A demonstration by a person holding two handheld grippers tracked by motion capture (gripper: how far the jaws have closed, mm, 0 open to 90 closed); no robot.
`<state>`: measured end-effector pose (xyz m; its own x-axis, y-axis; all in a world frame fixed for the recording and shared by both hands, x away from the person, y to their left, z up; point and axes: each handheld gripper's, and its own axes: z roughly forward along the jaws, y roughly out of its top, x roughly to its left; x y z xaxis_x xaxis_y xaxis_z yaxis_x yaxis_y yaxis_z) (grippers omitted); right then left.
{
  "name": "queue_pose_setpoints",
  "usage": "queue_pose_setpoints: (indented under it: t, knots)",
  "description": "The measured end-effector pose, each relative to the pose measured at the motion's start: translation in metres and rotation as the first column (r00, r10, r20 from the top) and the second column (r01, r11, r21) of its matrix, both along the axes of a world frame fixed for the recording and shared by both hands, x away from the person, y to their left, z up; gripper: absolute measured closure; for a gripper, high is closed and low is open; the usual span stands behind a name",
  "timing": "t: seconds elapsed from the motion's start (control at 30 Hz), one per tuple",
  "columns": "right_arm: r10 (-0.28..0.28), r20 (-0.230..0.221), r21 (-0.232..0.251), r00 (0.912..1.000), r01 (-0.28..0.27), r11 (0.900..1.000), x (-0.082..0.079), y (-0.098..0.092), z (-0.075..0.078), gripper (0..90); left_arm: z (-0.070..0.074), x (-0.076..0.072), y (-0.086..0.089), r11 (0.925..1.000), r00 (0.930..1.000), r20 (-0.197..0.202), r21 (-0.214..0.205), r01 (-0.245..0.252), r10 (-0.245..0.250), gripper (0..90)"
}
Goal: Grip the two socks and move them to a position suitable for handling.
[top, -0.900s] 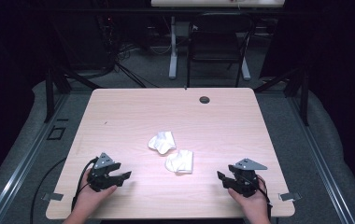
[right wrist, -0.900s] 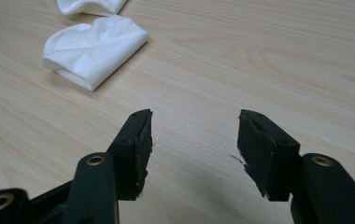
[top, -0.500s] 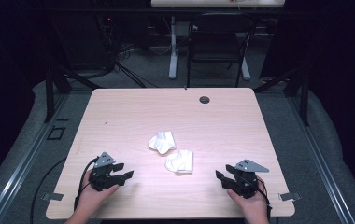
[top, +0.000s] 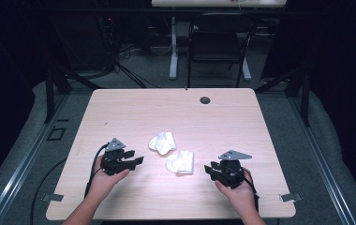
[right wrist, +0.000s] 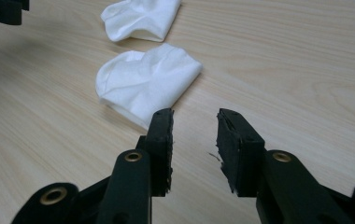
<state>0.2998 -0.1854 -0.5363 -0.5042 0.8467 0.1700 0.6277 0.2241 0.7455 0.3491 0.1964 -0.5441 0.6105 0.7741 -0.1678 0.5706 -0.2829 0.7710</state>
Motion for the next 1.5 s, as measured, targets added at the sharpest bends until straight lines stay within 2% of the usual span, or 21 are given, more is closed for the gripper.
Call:
queue_pose_setpoints:
  t: [0.1, 0.23, 0.27, 0.33, 0.4, 0.53, 0.67, 0.73, 0.77, 0.83, 0.97, 1.03, 1.13, 1.23, 1.3, 1.5]
  knots:
    - [-0.004, -0.015, 0.005, 0.9999, 0.005, 1.0, 0.008, 0.008, 0.0, 71.3, -0.007, -0.001, -0.006, 0.9991, 0.9992, 0.019, 0.026, 0.035, -0.036, 48.3]
    - [0.002, -0.016, 0.014, 0.9999, -0.002, 0.9999, 0.016, 0.019, -0.002, 71.5, -0.016, -0.008, -0.011, 0.9977, 0.9988, 0.013, 0.049, 0.047, -0.048, 48.3]
    - [0.01, -0.019, 0.017, 0.9998, -0.009, 0.9998, 0.021, 0.026, -0.004, 71.3, -0.02, -0.012, -0.013, 0.9954, 0.9983, 0.011, 0.078, 0.057, -0.058, 49.0]
    - [0.01, -0.019, 0.019, 0.9998, -0.01, 0.9998, 0.026, 0.034, -0.007, 71.0, -0.023, -0.015, -0.012, 0.9927, 0.9969, 0.011, 0.094, 0.076, -0.078, 51.7]
    - [0.025, -0.028, 0.015, 0.9993, -0.024, 0.9996, 0.031, 0.042, -0.01, 71.1, -0.024, -0.017, -0.011, 0.9922, 0.9967, 0.008, 0.097, 0.079, -0.08, 53.2]
    - [0.055, -0.027, -0.023, 0.9981, -0.056, 0.9982, 0.037, 0.057, -0.014, 70.4, -0.023, -0.02, -0.009, 0.9921, 0.9971, 0.013, 0.102, 0.074, -0.076, 53.8]
    - [0.057, -0.016, -0.027, 0.9982, -0.057, 0.998, 0.042, 0.064, -0.017, 69.8, -0.021, -0.023, -0.006, 0.9924, 0.9968, 0.025, 0.099, 0.073, -0.076, 53.8]
    - [0.056, -0.026, -0.048, 0.9981, -0.057, 0.9972, 0.046, 0.072, -0.021, 68.2, -0.02, -0.026, -0.006, 0.9941, 0.9975, 0.029, 0.089, 0.061, -0.064, 54.0]
    - [0.06, -0.017, -0.05, 0.9981, -0.06, 0.9969, 0.048, 0.074, -0.022, 67.8, -0.019, -0.028, -0.005, 0.9948, 0.9974, 0.028, 0.078, 0.065, -0.067, 54.1]
    - [0.064, -0.022, -0.068, 0.9977, -0.065, 0.9956, 0.049, 0.078, -0.025, 67.2, -0.019, -0.029, -0.005, 0.9946, 0.9974, 0.029, 0.082, 0.063, -0.065, 54.3]
    - [0.074, -0.025, -0.071, 0.9969, -0.076, 0.9945, 0.049, 0.082, -0.032, 67.0, -0.017, -0.029, -0.006, 0.9953, 0.9968, 0.033, 0.067, 0.07, -0.072, 54.7]
    - [0.093, -0.034, -0.092, 0.9951, -0.096, 0.9911, 0.048, 0.083, -0.034, 67.8, -0.018, -0.028, -0.007, 0.9953, 0.9967, 0.028, 0.063, 0.074, -0.076, 54.9]
    - [0.112, -0.046, -0.11, 0.9926, -0.117, 0.987, 0.046, 0.084, -0.037, 69.3, -0.019, -0.027, -0.007, 0.9947, 0.9965, 0.025, 0.067, 0.078, -0.08, 55.1]
    - [0.123, -0.039, -0.11, 0.9916, -0.127, 0.9858, 0.044, 0.086, -0.038, 69.6, -0.018, -0.029, -0.008, 0.9943, 0.9964, 0.019, 0.07, 0.081, -0.082, 55.3]
    - [0.147, -0.051, -0.113, 0.9877, -0.152, 0.9818, 0.039, 0.087, -0.037, 70.4, -0.018, -0.031, -0.008, 0.9936, 0.9957, 0.023, 0.072, 0.088, -0.09, 55.7]
    - [0.2, -0.049, -0.123, 0.9786, -0.205, 0.9711, 0.024, 0.093, -0.037, 70.8, -0.015, -0.035, -0.009, 0.9937, 0.9952, 0.035, 0.068, 0.089, -0.092, 56.3]
